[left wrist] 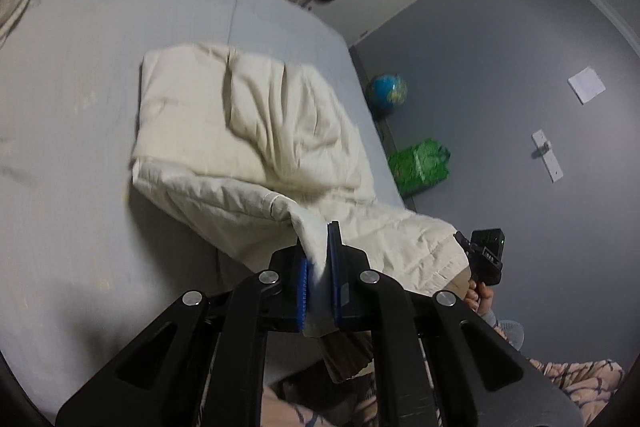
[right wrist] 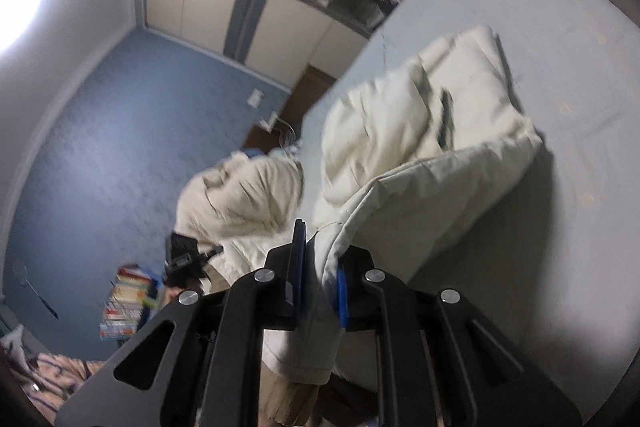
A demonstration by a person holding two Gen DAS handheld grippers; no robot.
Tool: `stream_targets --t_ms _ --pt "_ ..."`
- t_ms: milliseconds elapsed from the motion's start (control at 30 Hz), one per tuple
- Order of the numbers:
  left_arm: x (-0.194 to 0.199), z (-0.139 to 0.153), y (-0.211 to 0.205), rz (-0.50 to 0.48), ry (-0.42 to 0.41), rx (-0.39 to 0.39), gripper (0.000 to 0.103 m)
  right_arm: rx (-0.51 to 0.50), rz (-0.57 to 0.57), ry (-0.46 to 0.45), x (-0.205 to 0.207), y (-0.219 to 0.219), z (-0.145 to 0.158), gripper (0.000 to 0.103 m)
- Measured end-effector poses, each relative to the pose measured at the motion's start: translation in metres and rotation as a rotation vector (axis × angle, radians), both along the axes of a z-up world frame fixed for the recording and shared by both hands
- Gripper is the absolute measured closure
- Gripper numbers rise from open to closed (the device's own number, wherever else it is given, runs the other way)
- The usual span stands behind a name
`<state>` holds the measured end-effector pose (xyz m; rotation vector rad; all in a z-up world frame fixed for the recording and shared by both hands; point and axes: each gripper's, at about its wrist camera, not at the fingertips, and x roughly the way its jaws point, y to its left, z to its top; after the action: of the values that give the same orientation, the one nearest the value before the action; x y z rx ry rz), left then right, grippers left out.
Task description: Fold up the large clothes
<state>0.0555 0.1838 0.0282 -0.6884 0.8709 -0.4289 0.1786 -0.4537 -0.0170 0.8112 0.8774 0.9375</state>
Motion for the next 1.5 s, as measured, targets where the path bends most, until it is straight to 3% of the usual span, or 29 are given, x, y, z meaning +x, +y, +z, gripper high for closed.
stream_targets --t_ms 367,500,833,1133,1500 --pt "0.041 0.027 0.037 0.084 -0.061 -0.078 0.095 0.117 -0.099 -0.005 0.088 0.016 0.03 0.093" --pt "0.068 0.03 0.046 0.124 -0.069 -0.112 0.095 0.14 -0.144 0.009 0.119 0.02 0.028 0.093" --pt "0.131 0.033 0.069 0.208 -0.083 -0.111 0.095 0.186 -0.266 0.112 0.199 0.024 0.005 0.093" --pt "0.203 0.0 0.086 0.298 -0.013 -0.118 0.095 0.137 -0.367 0.234 0.262 0.041 -0.038 0.092" --pt "0.261 -0.078 0.108 0.386 0.172 -0.09 0.091 0.098 -0.422 0.406 0.3 0.059 -0.113 0.092"
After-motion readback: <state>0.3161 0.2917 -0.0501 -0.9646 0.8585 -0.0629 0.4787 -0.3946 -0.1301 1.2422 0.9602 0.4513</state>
